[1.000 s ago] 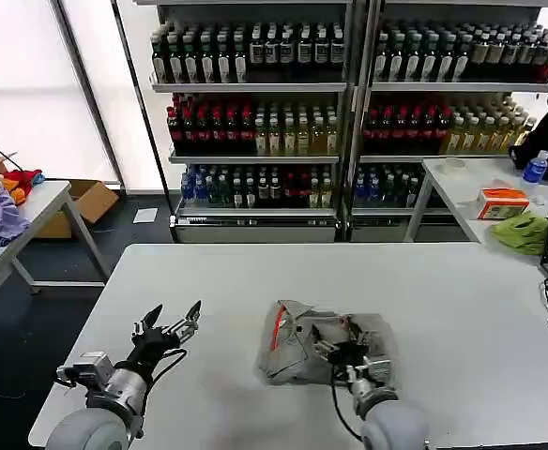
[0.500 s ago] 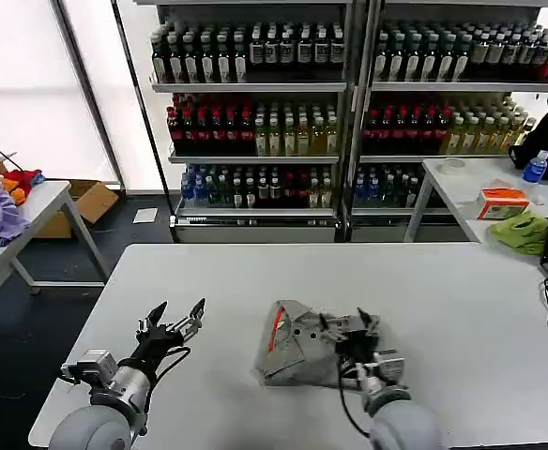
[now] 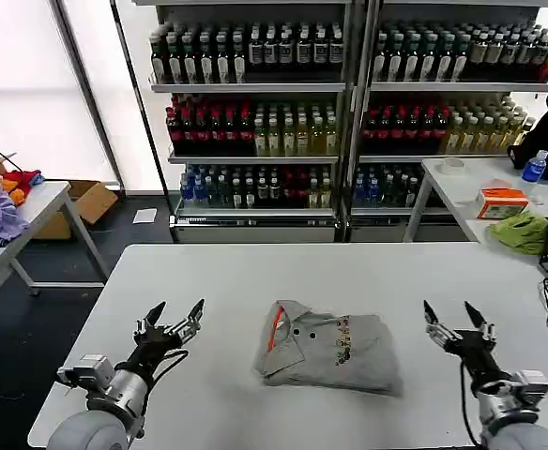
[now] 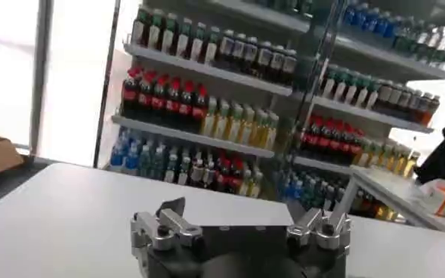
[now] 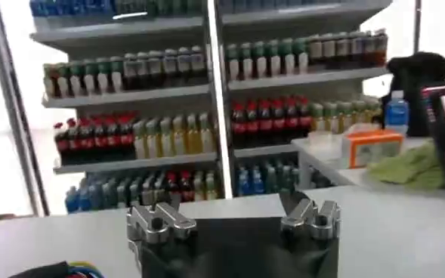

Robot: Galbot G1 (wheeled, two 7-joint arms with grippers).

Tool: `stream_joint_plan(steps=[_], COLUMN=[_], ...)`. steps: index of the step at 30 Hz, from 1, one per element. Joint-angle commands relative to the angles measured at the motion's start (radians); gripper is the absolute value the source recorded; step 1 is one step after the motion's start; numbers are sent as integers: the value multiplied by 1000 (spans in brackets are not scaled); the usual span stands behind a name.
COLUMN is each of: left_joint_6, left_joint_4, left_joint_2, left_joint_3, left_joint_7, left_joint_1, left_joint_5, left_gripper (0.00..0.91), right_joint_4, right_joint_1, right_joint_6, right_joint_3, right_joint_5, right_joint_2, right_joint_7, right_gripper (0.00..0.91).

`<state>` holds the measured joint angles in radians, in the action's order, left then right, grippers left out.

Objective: Fold and organize the clothes.

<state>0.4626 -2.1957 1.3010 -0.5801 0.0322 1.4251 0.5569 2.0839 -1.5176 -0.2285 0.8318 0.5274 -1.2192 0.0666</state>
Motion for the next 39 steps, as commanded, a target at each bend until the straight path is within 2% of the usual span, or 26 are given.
stream_joint_plan(steps=[1, 10, 16, 23, 39], left_joint_6=[-53, -87, -139, -208, -216], left_joint_4=[-24, -78, -87, -66, -97], left_joint_2=[19, 40, 52, 62, 81], left_joint_3=[-35, -13, -18, -40, -47], left_joint_7=[-54, -62, -93, -184, -260], left_joint_1=[54, 119, 158, 163, 191], left_joint_5=[-30, -107, -130, -177, -207], left_gripper=[907, 907, 907, 907, 907], right_joint_4=[-35, -45, -68, -52, -51], right_joint_1=[-95, -97, -111, -116, -130], right_joint_6=[126, 146, 186, 191, 197], right_joint_3=[198, 142, 122, 88, 76], right_joint_5=[76, 62, 31, 9, 2], right_joint_2=[-37, -62, -52, -65, -82], right_joint_7=[181, 186, 158, 165, 171], right_gripper=[907, 907, 907, 907, 907])
